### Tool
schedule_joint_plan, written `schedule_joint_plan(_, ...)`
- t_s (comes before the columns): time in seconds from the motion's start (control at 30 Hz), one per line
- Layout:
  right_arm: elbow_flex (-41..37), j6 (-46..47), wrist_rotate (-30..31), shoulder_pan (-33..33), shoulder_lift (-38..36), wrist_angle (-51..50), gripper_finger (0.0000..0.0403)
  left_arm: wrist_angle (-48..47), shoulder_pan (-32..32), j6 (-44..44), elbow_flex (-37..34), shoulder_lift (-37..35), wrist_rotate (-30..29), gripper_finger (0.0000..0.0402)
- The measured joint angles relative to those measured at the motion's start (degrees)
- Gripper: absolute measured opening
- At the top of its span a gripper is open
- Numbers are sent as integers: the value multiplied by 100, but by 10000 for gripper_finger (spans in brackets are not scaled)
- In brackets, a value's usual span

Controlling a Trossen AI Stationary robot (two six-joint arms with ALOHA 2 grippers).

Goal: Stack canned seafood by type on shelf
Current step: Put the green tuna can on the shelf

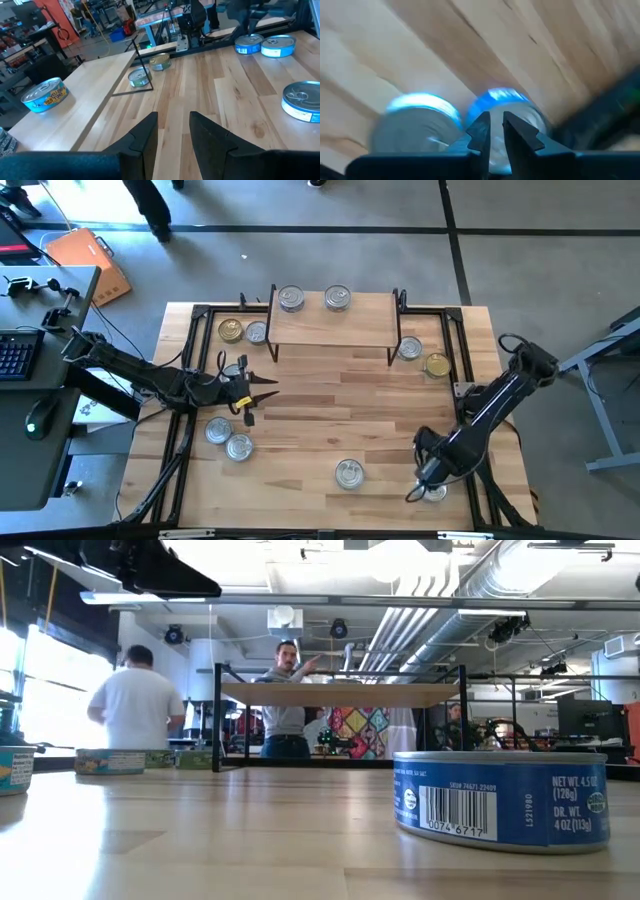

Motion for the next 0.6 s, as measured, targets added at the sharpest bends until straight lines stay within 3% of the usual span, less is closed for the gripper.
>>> schedule_joint_plan(0.2, -4, -108, -241, -233, 149, -138, 76, -18, 0, -157, 0, 0, 0, 106)
schedule_joint_plan(0.6, -6, -648, -831, -285, 610, -400, 78, -119, 0, -305, 0, 0, 2, 106)
